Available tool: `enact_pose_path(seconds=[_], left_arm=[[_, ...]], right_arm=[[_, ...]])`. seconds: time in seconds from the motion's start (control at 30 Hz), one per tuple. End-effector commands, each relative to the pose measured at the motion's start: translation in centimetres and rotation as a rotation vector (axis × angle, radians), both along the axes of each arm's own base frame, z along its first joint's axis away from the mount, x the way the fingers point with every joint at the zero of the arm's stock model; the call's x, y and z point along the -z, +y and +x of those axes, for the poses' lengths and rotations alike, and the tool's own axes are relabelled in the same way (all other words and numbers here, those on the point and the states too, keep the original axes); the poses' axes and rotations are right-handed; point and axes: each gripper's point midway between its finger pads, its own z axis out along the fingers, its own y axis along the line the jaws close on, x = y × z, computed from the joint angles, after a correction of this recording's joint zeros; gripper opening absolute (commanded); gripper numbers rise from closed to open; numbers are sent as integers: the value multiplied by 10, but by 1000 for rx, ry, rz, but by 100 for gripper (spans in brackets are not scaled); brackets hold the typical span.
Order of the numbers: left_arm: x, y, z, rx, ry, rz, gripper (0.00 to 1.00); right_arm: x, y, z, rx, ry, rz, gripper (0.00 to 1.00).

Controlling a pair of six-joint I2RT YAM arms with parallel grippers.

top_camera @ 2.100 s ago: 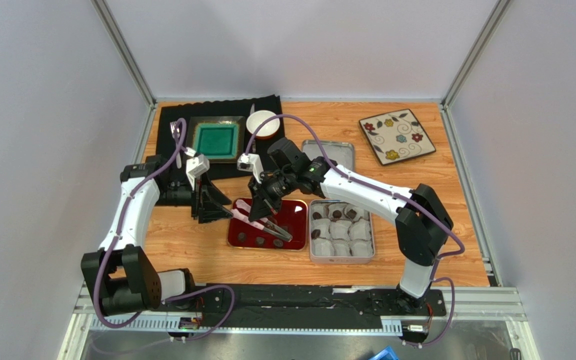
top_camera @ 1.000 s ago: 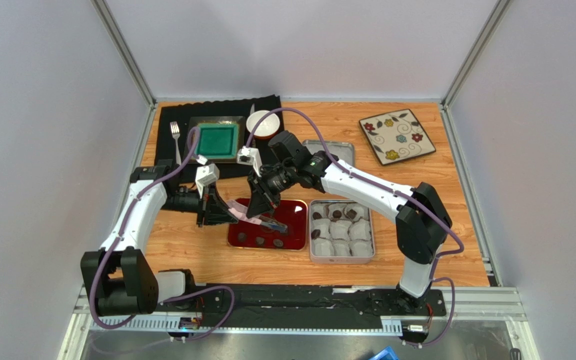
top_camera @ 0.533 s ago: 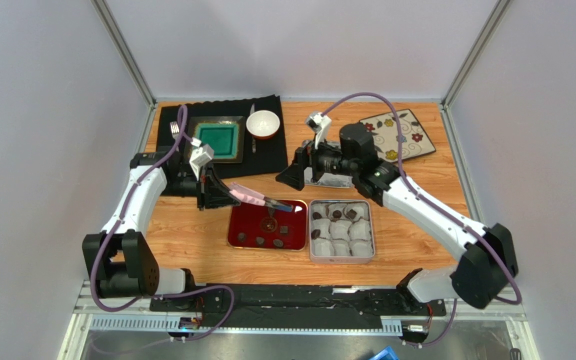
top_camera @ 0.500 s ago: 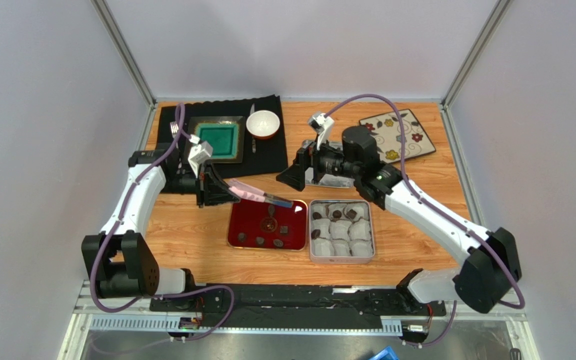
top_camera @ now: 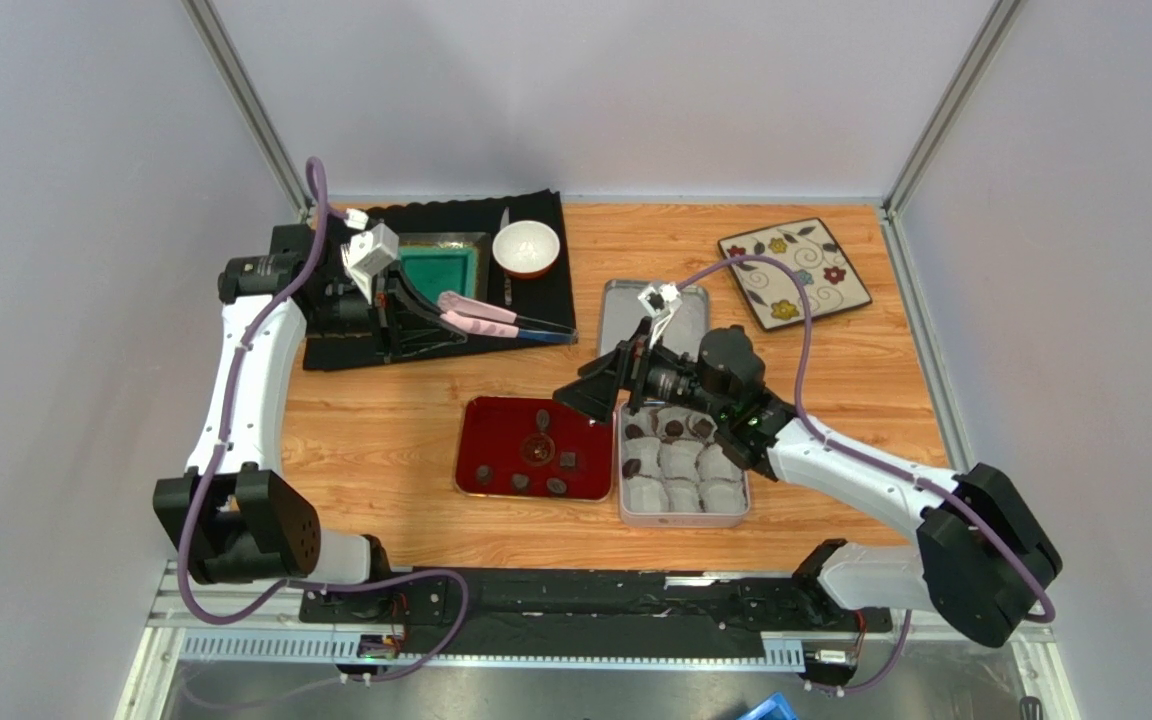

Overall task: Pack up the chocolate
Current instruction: Adjust the clamp.

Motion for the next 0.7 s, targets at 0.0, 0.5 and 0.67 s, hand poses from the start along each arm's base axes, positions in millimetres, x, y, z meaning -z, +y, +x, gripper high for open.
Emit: enact_pose_path(seconds=[0.0,0.5,0.67], left_arm=[[-64,-10,-23,53,89,-324,5],[-90,-8,-32,62,88,-321,5],[-92,-8,-36,61,87,-319,5]], right_arm=[[-36,33,-29,-114,-119,129,100],[-81,105,34,163,-185,626,99],[-110,78,48,279,-233,675,100]])
